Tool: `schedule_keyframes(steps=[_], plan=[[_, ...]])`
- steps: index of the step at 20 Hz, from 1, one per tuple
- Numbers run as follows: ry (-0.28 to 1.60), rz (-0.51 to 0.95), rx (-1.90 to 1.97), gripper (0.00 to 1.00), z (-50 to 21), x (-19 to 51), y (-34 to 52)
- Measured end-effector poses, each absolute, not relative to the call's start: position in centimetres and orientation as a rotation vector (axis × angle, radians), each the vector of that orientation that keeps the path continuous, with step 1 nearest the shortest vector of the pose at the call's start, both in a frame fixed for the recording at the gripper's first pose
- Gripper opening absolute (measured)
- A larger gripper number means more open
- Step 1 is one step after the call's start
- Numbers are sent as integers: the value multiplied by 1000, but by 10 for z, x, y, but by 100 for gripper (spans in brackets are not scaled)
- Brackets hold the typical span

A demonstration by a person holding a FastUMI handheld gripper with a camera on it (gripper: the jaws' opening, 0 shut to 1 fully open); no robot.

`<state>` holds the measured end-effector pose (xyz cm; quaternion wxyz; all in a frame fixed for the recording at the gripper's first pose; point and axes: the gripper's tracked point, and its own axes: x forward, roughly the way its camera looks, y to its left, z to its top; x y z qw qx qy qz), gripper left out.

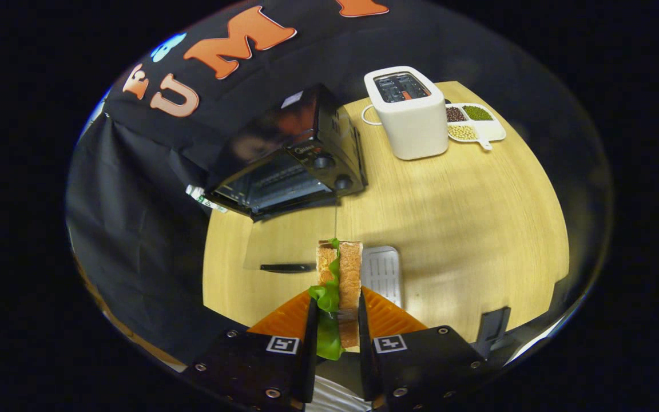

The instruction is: Open the toaster oven, put the food inside, and close the toaster oven door.

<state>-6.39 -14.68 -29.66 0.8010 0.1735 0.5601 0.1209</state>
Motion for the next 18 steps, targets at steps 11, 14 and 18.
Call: schedule_keyframes(steps=[11, 14, 18], plan=[[1026, 226, 730, 33, -300, -6, -41], [972, 181, 864, 33, -309, 16, -21], [926, 93, 969, 33, -341, 39, -5]])
